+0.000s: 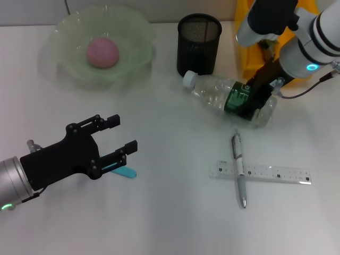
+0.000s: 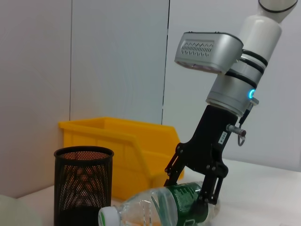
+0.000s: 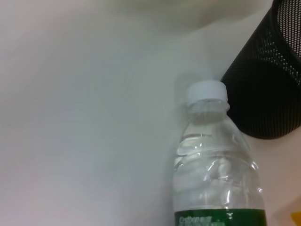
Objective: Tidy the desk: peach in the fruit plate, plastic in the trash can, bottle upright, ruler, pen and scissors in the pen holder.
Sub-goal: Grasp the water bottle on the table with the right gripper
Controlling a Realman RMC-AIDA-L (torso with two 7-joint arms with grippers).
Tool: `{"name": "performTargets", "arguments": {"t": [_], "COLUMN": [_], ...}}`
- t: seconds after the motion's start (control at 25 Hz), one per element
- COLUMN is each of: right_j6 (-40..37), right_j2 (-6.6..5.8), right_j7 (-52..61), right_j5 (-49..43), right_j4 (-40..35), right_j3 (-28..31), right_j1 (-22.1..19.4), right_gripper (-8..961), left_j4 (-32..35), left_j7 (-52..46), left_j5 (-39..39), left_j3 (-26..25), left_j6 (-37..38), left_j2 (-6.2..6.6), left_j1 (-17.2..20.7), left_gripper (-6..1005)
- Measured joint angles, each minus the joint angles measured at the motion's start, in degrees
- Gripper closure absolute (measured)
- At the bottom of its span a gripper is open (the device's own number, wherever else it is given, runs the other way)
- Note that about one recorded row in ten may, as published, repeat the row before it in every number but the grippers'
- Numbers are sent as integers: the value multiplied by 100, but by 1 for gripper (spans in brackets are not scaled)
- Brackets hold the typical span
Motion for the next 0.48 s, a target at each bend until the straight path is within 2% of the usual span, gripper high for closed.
{"name": "performTargets", "arguments": {"t": [0.48], "right_j6": [96], "right_j2": [9], "right_j7": [33], "right_j5": [51], "right_j4": [241], "right_j3": [-32], "right_j1": [22], "right_gripper": [131], "left_j4": [8], "left_j7": [0], "left_j5": [0], "left_j3": [-2], "left_j6": [25], "left_j2": [0], "left_j1": [12], "left_gripper": [308]}}
